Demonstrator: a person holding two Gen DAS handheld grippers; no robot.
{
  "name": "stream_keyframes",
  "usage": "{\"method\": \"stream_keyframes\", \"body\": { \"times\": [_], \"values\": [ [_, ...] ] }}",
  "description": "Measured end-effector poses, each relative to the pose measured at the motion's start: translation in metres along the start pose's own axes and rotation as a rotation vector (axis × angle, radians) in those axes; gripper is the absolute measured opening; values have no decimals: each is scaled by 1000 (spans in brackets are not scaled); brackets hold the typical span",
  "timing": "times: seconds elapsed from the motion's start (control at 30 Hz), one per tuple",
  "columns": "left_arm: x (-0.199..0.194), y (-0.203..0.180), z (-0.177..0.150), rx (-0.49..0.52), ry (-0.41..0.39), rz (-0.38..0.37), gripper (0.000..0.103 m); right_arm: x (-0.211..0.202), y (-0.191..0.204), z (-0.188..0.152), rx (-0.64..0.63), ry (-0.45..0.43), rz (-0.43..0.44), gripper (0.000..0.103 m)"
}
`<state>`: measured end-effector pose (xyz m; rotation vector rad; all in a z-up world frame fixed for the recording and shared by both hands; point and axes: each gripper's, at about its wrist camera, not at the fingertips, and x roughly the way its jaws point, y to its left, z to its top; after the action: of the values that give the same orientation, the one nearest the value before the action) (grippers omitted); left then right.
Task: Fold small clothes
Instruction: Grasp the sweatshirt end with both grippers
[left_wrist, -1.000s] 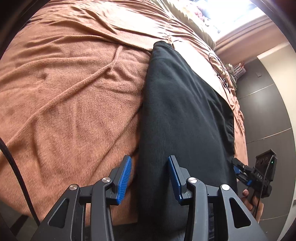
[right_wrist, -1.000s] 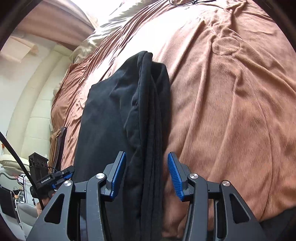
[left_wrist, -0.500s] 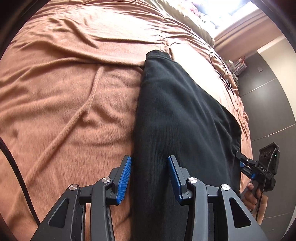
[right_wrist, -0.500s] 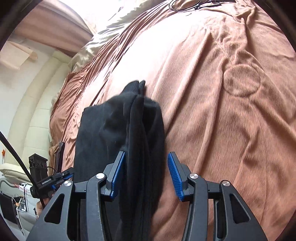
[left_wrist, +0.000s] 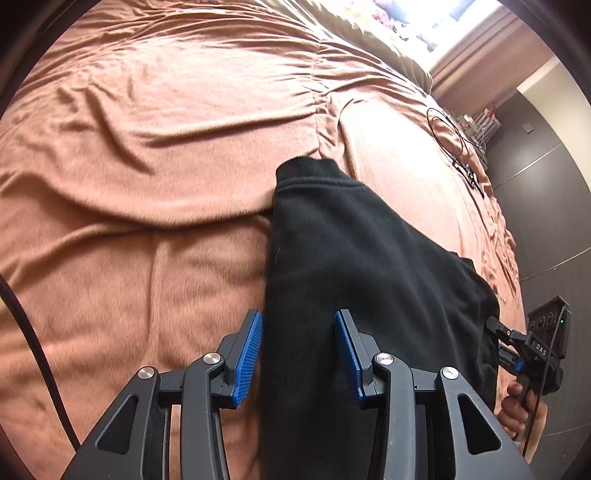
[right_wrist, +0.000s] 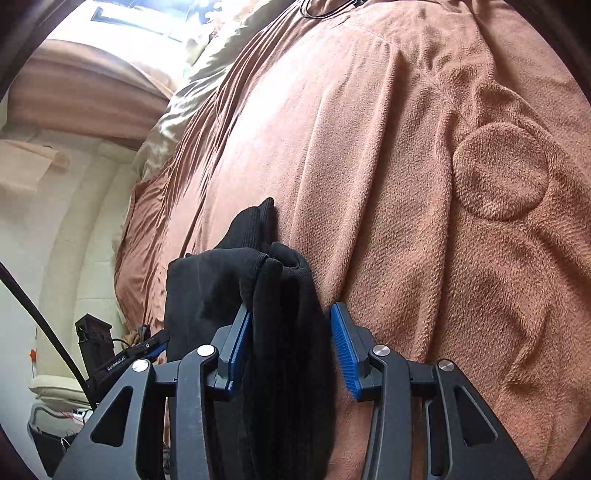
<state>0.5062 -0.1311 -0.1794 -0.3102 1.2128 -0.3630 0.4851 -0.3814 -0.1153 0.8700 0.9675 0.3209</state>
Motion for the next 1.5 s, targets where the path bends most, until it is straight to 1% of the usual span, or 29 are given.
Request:
{"method": "stream_keyframes", "body": {
  "times": [0.17,0.3,0.37,0.43,0.5,0.57,0.63,0.73,0.8,0.9,1.03,1.2,1.23,1.3,1.33,1.5],
  "values": [
    [13,-6,11,27,9,32,43,-5,-16,4,20,-4,18,40],
    [19,1,20,6,4,6,44,-7,-25,5,50,9,57,40],
    [21,5,23,-5,3,-6,44,-14,-30,4,57,5,60,40],
    [23,6,26,-18,2,-11,44,-24,-23,4,18,-20,26,40],
    [23,6,27,-31,0,-12,44,-33,-12,3,-43,-50,27,40],
    [23,4,27,-27,-4,-1,44,-35,-9,3,-65,-57,40,40],
    [24,2,27,-27,-4,3,44,-26,-12,4,-75,-33,40,40],
    [23,2,27,-31,-1,4,44,-3,-21,12,-76,30,47,40],
    [22,2,27,-35,-3,6,44,5,-30,18,-40,46,96,40],
    [21,4,27,-50,-3,4,44,4,-38,23,-15,66,125,40],
    [21,4,28,-50,6,4,44,-1,-59,25,68,106,176,38],
    [23,3,31,-47,12,2,44,-6,-70,25,60,139,192,38],
    [24,4,32,-48,14,0,44,-5,-73,28,63,139,208,38],
    [27,5,35,-60,13,-13,44,2,-77,33,73,136,238,33],
    [28,7,36,-69,10,-22,44,5,-78,35,75,135,239,32],
    [35,14,38,-129,-1,-64,45,7,-74,33,64,109,220,17]
  ]
}}
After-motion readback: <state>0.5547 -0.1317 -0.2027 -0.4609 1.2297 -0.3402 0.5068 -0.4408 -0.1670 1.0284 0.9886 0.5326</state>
